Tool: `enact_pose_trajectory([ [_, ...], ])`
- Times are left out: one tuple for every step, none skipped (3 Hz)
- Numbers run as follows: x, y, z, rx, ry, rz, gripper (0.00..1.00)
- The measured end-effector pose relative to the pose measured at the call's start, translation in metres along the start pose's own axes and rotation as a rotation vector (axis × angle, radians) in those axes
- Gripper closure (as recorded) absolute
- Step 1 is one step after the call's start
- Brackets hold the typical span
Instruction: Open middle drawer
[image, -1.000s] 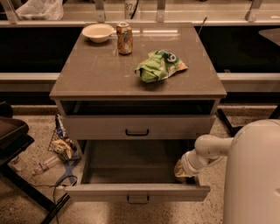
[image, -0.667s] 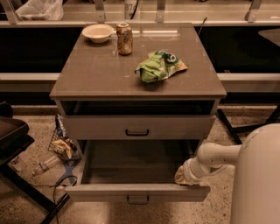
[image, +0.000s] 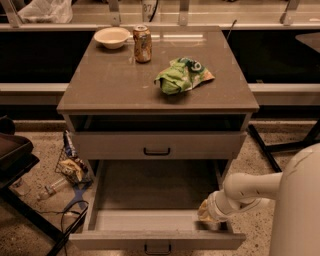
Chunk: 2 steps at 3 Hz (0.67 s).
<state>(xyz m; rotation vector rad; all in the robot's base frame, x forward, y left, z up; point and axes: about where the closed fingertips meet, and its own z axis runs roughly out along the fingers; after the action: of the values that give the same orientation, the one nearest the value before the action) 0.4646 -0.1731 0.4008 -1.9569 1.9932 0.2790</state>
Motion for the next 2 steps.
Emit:
enact_pose_trajectory([
  [-0.001,0.031,0.001,-0.037,0.012,0.059,1.00],
  [0.003,0.074,0.003,-0.100,0.030,0.124,0.85],
])
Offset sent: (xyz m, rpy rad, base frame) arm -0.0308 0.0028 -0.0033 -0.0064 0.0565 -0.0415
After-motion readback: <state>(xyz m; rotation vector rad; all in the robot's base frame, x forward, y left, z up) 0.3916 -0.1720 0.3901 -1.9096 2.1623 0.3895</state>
